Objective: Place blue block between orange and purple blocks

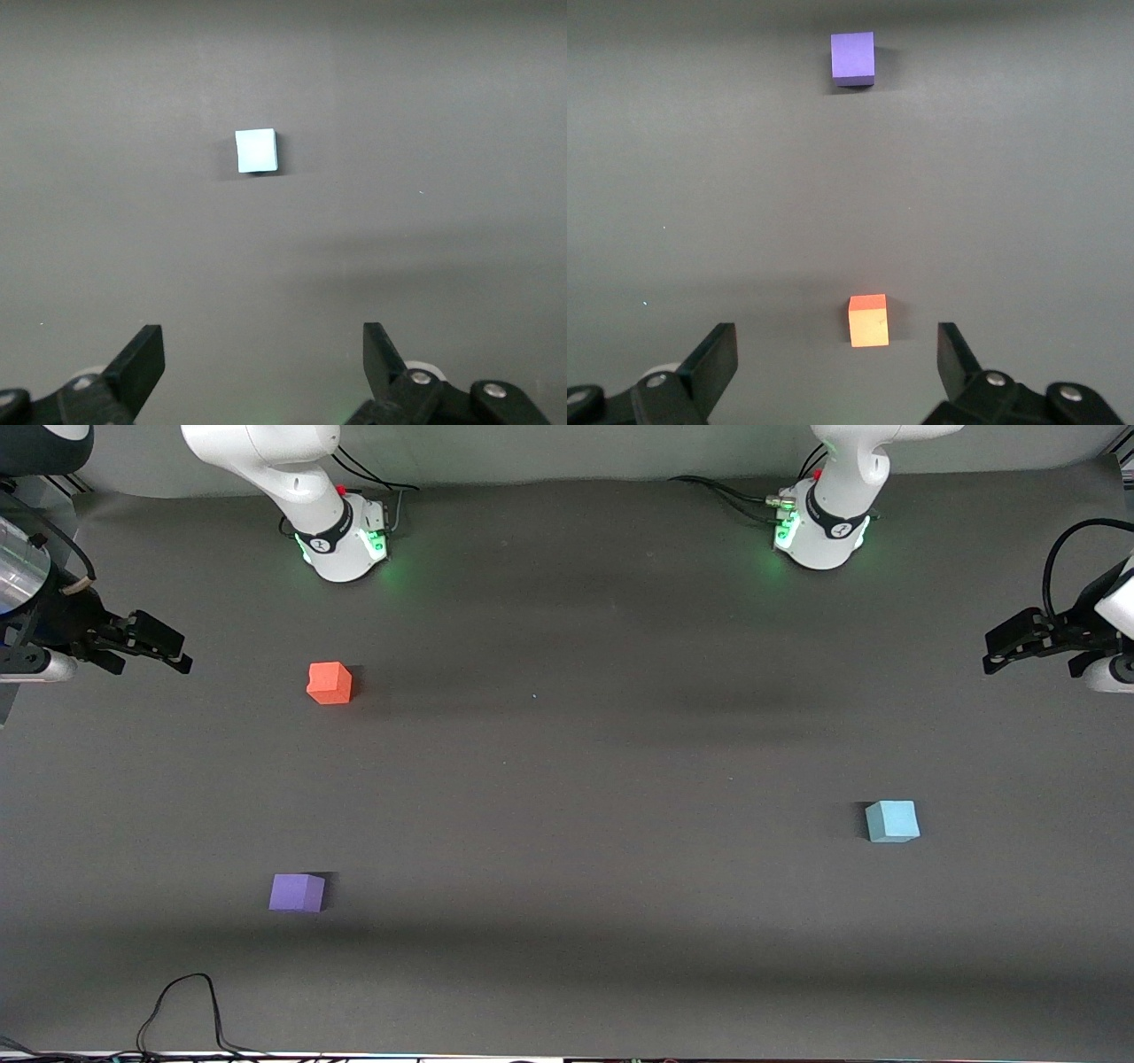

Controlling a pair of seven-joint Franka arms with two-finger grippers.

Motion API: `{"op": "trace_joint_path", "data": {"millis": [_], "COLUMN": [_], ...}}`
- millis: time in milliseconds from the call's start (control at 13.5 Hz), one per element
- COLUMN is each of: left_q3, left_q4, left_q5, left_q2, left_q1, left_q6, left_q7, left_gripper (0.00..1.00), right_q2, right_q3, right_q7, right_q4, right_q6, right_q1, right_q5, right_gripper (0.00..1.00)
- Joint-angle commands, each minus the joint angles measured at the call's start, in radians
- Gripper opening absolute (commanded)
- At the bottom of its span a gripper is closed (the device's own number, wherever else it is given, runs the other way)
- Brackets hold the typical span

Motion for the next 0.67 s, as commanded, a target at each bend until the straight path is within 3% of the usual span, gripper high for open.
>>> {"op": "trace_joint_path", "data": {"millis": [0, 593], "left_q3": [0.01, 0.02], "left_q4": [-0.007, -0.013], "left_q5": [-0.012, 0.005], "left_q2": [-0.015, 0.037], "left_q1": [-0.007, 0.007], "left_q6": [-0.012, 0.053], "left_q7": [0.019, 0.07], "left_gripper": [1.0, 1.0], "right_q2": [-0.01, -0.001], "right_q3": [0.002, 0.002], "right_q7": [-0.018, -0.019], "right_q4": [-0.003, -0.018], "right_q6": [0.006, 0.026], "right_q1": [-0.002, -0.003], "right_q5": [-0.009, -0.009], "right_gripper": [1.0, 1.0]}}
